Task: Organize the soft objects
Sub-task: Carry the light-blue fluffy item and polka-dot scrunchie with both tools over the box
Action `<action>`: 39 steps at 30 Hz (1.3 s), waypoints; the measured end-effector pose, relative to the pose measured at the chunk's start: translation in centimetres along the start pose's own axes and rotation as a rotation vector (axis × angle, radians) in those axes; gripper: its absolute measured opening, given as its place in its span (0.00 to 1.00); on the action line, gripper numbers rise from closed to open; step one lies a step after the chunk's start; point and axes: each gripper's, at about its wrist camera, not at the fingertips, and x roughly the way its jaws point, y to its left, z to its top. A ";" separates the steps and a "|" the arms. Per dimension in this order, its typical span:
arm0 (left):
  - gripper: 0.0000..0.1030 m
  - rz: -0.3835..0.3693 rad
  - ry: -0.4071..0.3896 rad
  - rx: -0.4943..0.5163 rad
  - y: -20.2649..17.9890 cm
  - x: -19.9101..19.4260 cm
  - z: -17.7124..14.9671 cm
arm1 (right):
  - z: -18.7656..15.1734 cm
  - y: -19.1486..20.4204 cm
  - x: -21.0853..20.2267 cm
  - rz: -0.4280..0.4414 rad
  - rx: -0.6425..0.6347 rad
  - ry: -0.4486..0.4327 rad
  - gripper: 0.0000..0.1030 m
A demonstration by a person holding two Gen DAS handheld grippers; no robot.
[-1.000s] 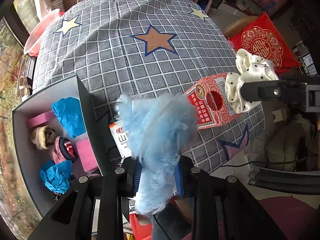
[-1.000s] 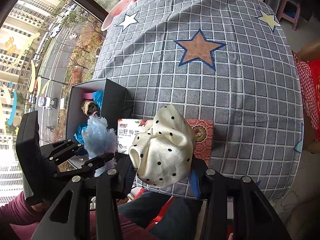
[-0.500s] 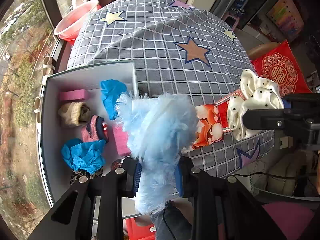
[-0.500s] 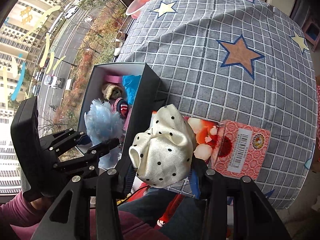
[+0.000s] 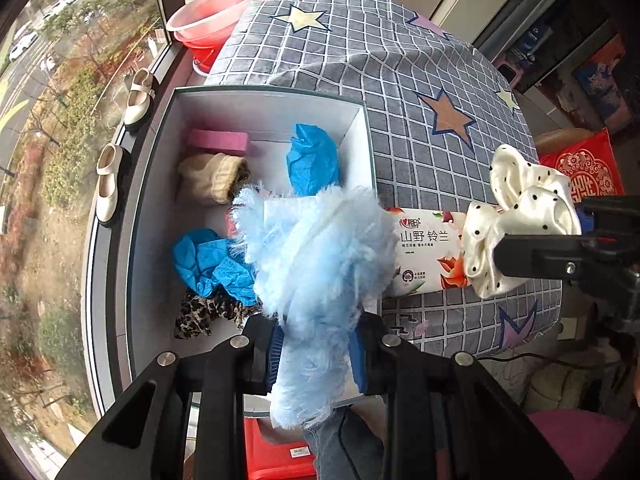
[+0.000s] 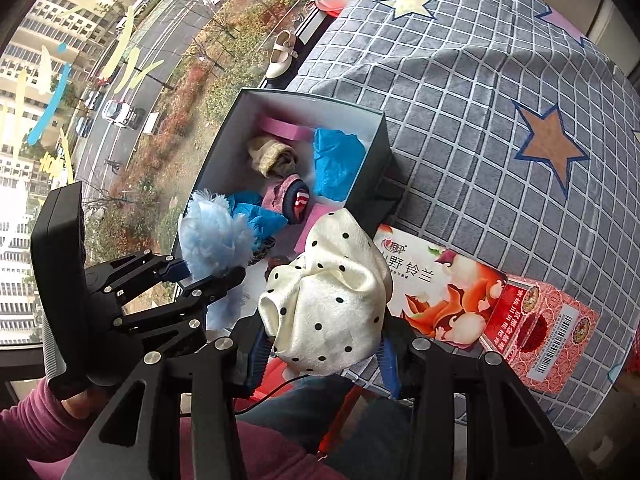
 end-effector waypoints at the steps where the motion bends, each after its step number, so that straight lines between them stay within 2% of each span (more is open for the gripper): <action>1: 0.30 0.002 -0.003 -0.008 0.3 -0.1 -0.1 | 0.2 0.3 0.2 0.000 -0.009 0.005 0.45; 20: 0.30 0.012 -0.007 -0.094 3.1 0.2 -1.0 | 2.5 5.4 3.0 -0.013 -0.139 0.060 0.45; 39: 0.30 0.010 0.004 -0.116 3.8 0.7 -0.8 | 4.5 7.1 4.3 -0.019 -0.178 0.074 0.45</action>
